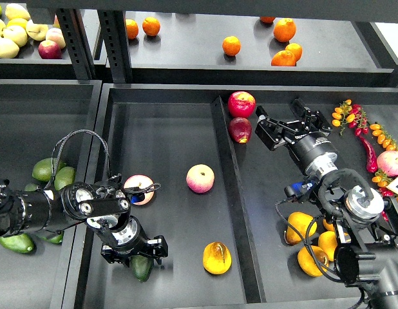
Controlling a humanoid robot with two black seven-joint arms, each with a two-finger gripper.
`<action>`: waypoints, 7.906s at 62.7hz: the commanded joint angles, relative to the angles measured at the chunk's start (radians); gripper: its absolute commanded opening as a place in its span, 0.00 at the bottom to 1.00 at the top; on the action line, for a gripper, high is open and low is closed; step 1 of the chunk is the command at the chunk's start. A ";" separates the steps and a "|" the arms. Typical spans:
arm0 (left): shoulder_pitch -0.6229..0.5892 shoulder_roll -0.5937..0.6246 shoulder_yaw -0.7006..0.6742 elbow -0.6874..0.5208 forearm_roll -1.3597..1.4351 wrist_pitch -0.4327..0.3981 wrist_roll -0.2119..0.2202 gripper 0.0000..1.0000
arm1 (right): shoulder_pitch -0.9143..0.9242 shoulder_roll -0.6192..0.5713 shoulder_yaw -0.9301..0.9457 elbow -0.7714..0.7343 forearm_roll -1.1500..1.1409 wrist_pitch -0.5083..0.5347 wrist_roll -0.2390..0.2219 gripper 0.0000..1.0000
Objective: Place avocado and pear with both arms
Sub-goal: 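Lower the left gripper and close it around the green avocado, then carry the avocado into the bin of avocados and release it, then withdraw the left gripper from the avocado bin, then swing the left gripper above the peach and the right gripper toward the pear, then lower the right gripper onto the yellow-orange pear in the center bin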
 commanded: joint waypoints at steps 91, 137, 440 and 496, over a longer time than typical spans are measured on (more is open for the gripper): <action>-0.199 0.659 -0.120 -0.213 -0.012 0.000 0.000 0.23 | 0.003 0.000 -0.006 0.001 0.000 0.000 -0.001 1.00; 0.031 0.690 -0.233 -0.198 0.050 0.000 0.000 0.28 | 0.002 0.000 -0.006 -0.002 -0.002 0.000 -0.001 1.00; 0.968 0.000 -1.763 -0.670 -0.224 0.000 0.000 0.99 | 0.135 -0.236 -0.962 -0.577 -0.325 0.670 -0.219 1.00; 0.999 0.000 -1.756 -0.670 -0.221 0.000 0.000 0.99 | 0.158 -0.120 -0.950 -0.716 -0.324 0.670 -0.219 0.95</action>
